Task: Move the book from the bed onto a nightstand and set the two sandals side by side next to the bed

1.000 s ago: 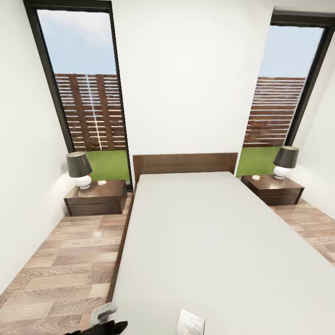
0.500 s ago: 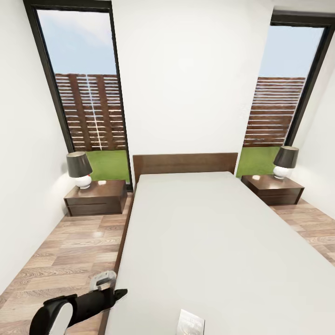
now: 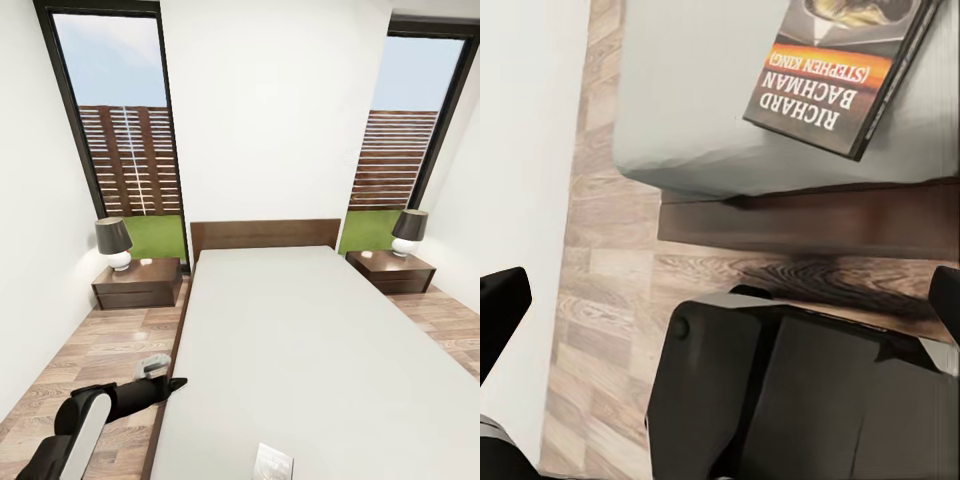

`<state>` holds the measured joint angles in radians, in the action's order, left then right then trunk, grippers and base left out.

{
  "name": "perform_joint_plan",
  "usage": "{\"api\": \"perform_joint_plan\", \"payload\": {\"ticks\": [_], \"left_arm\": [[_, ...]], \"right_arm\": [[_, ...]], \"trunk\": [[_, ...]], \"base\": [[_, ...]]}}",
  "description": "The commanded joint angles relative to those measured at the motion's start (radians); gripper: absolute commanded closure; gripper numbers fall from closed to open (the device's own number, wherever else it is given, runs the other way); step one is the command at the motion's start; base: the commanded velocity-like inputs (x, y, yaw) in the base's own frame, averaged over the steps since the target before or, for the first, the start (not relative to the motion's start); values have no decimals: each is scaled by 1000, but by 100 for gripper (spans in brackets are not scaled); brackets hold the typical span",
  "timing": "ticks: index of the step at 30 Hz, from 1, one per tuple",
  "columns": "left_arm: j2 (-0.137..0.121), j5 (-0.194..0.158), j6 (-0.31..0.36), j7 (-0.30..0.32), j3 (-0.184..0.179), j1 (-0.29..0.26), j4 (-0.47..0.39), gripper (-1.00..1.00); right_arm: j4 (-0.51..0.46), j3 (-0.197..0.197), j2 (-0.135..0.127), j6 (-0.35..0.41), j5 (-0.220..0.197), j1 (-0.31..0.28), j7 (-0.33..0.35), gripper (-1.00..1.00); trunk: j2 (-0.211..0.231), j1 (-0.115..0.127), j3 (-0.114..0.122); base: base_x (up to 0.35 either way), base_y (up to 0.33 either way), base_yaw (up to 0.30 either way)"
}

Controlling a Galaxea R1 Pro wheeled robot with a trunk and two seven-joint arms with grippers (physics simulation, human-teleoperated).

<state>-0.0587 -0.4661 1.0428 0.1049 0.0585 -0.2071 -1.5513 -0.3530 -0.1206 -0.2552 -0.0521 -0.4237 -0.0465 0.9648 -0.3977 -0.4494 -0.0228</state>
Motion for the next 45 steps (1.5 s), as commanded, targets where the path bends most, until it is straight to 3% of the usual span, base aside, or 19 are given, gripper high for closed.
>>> {"api": "perform_joint_plan", "payload": {"ticks": [1,6,12,20,25,35,45], "left_arm": [[1,9,4,10,1,-11,-1,-100],[4,9,4,9,-4,-41,-2,-100],[7,9,4,9,-4,-58,0,-100],[2,7,4,11,-5,-64,0,-100],[2,6,4,11,-5,-65,0,-100],[2,6,4,13,-5,-64,0,-100],[1,6,4,13,-6,-64,0,-100]], "right_arm": [[1,-8,-1,-6,-6,-1,-13,-100],[1,-6,0,-7,-6,-1,-76,-100],[1,-6,-2,-11,-11,-1,-88,-100],[1,1,-4,-13,-14,-1,11,-100],[2,45,-3,-14,-12,-1,81,-100],[4,71,-4,-13,-12,-1,183,-100],[5,76,-4,-14,-12,-1,222,-100]], "trunk": [[-2,-1,-2],[-2,-1,-2],[-2,-1,-2],[-2,-1,-2],[-2,-1,-2],[-2,-1,-2],[-2,-1,-2]], "base": [[0,0,0],[0,0,0],[0,0,0],[0,0,0],[0,0,0],[0,2,0],[-35,78,0]]}}
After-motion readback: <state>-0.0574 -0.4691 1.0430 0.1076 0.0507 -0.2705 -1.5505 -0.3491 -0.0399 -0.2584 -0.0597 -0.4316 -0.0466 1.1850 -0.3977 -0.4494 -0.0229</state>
